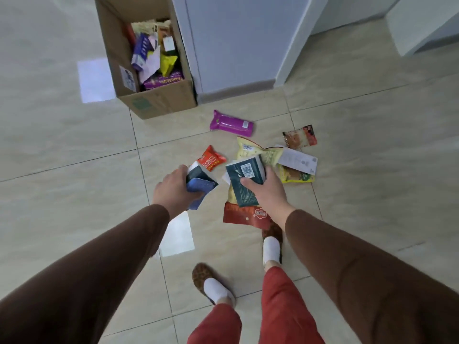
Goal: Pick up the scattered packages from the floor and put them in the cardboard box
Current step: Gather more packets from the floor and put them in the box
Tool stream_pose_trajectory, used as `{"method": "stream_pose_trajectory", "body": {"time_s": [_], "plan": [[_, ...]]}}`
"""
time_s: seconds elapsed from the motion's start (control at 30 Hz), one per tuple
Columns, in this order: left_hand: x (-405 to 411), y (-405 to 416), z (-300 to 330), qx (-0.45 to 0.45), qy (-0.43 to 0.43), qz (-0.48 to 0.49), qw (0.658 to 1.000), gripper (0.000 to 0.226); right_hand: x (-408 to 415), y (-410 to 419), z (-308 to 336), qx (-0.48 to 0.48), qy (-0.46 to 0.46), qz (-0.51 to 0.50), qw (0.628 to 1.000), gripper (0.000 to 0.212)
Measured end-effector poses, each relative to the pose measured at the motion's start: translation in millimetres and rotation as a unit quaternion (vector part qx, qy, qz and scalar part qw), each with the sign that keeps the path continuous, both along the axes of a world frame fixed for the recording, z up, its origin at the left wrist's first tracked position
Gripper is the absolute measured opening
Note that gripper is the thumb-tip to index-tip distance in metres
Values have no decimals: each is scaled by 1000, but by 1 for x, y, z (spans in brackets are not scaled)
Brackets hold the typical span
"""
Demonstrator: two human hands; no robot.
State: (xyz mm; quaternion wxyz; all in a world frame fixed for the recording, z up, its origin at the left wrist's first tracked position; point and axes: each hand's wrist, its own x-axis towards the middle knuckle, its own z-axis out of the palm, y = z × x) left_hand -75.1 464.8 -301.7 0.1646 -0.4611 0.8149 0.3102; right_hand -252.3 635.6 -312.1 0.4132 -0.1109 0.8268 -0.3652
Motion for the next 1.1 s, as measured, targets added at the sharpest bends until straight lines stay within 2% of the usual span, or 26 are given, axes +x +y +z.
{"method": "stream_pose_trajectory", "body": {"time_s": [0.23,0.47,0.6,0.87,1.1], "plan": [[51,-94,8,-10,-3,18,1000,41,51,-102,5,-8,3,55,998,46],[72,-209,6,-22,-14,14,1000,41,75,-213,-5,-13,-28,54,998,45],[85,-273,5,-30,-14,17,999,44,91,-277,-7,-4,-4,53,999,43],[105,-401,8,2,36,23,999,43,126,-400,1,-10,1,-20,1000,43],[123,-522,15,8,31,-43,999,43,160,-507,5,-21,-4,-123,992,47]]}}
